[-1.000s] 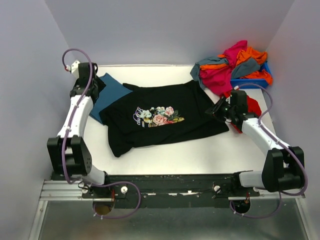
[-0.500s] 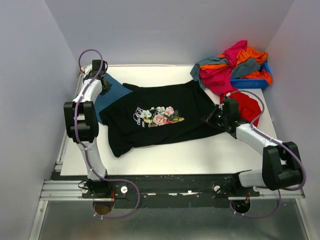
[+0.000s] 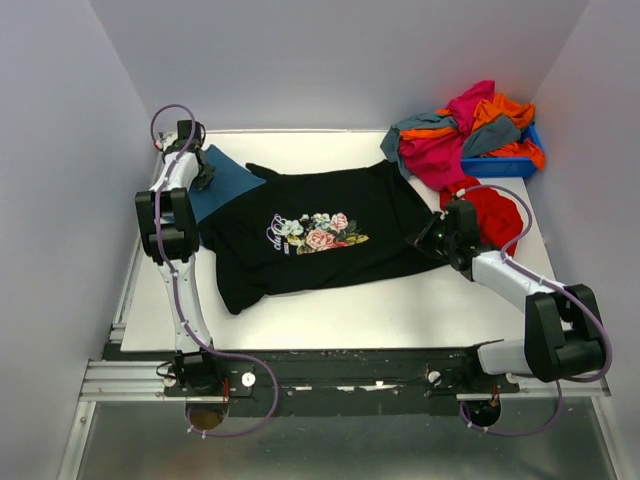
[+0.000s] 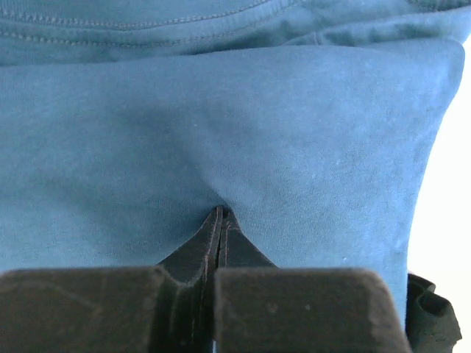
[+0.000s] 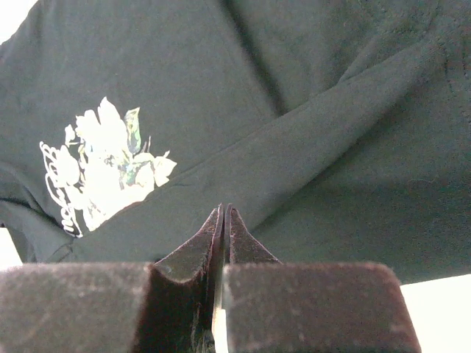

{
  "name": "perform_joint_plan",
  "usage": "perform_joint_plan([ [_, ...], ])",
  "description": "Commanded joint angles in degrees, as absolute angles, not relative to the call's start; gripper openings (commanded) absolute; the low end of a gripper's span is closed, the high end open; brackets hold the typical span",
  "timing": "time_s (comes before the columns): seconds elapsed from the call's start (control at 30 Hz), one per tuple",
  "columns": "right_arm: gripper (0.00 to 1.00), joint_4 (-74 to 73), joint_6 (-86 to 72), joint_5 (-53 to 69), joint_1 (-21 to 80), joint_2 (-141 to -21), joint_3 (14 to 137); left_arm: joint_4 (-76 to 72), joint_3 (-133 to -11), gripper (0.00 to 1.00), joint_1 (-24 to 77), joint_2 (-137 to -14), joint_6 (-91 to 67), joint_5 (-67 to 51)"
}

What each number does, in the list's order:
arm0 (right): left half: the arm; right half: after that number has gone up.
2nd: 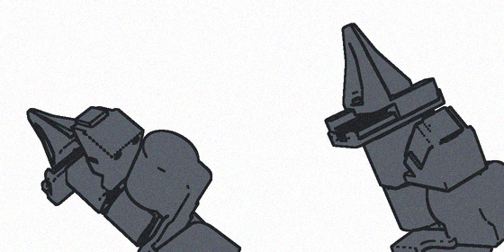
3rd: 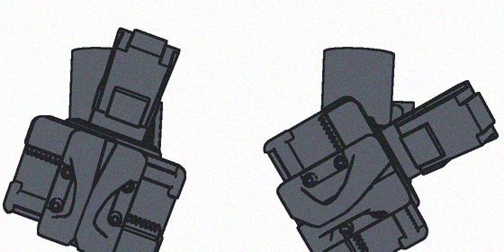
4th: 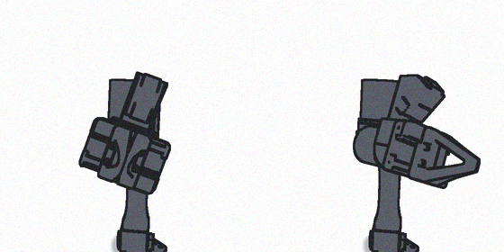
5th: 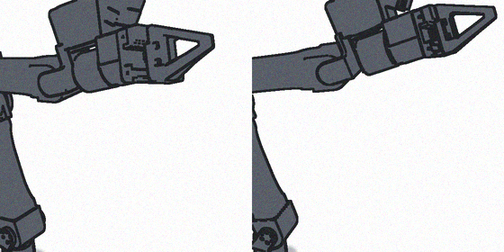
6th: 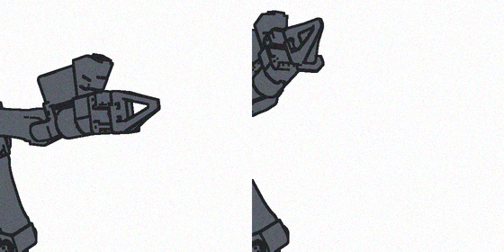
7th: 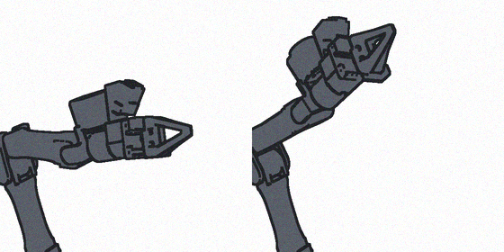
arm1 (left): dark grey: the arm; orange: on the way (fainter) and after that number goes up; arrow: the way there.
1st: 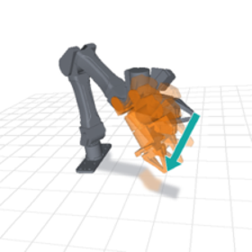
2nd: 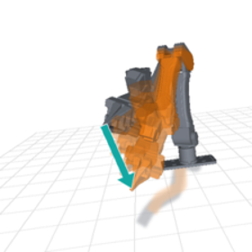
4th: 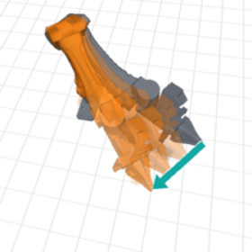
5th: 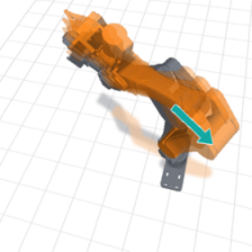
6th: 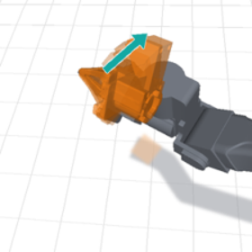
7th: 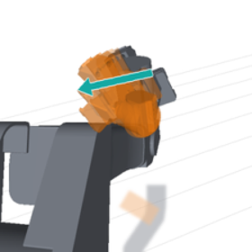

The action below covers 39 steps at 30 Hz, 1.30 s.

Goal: Fold and stack the t-shirts
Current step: Fold the flattened tshirt in 1/3 of the way

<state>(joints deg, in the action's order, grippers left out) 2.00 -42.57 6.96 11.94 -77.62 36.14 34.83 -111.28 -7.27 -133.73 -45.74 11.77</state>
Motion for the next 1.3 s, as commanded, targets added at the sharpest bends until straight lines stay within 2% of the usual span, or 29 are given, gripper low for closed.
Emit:
perform_joint_plan([
  [0.0,0.10,3.34,-42.98,3.08,12.30,-76.55,35.33,39.28,-115.40,0.00,-10.37,-138.95,-47.45,12.04],
  [0.2,0.14,2.72,-43.07,3.08,12.30,-77.78,35.95,32.79,-109.51,0.00,-13.62,-135.79,-48.60,12.21],
  [0.5,0.25,0.09,-42.80,1.32,12.30,-73.57,35.69,30.32,-113.99,0.00,-10.82,-131.50,-44.39,6.42],
  [0.57,0.32,-2.80,-42.98,0.44,12.30,-71.38,34.81,30.67,-114.87,0.05,-9.94,-129.30,-44.04,5.98],
  [0.67,0.45,-6.58,-43.33,-3.15,12.22,-67.60,33.32,31.55,-115.31,0.23,-8.79,-125.35,-43.51,4.93],
  [0.73,0.50,-9.74,-43.68,-6.40,12.22,-65.66,32.78,32.51,-114.35,0.30,-7.92,-122.27,-43.16,4.57],
  [0.8,0.55,-12.38,-44.38,-9.65,11.87,-64.69,32.61,32.08,-110.85,0.35,-6.77,-117.97,-43.07,3.96],
  [0.93,0.52,-16.86,-46.75,-9.67,7.84,-66.35,33.57,28.92,-97.25,0.47,-5.10,-106.03,-44.99,2.99],
  [1.0,0.49,-19.06,-48.24,-10.63,5.37,-67.58,34.01,26.21,-89.34,0.48,-4.40,-98.48,-46.23,1.59],
  [1.1,0.50,-19.43,-48.87,-8.97,2.03,-69.08,34.19,21.90,-76.16,0.49,-3.00,-88.10,-49.12,0.35],
  [1.27,0.53,-17.67,-50.36,-6.24,0.44,-73.11,34.89,18.90,-59.71,0.58,-0.18,-74.47,-51.85,1.41],
])
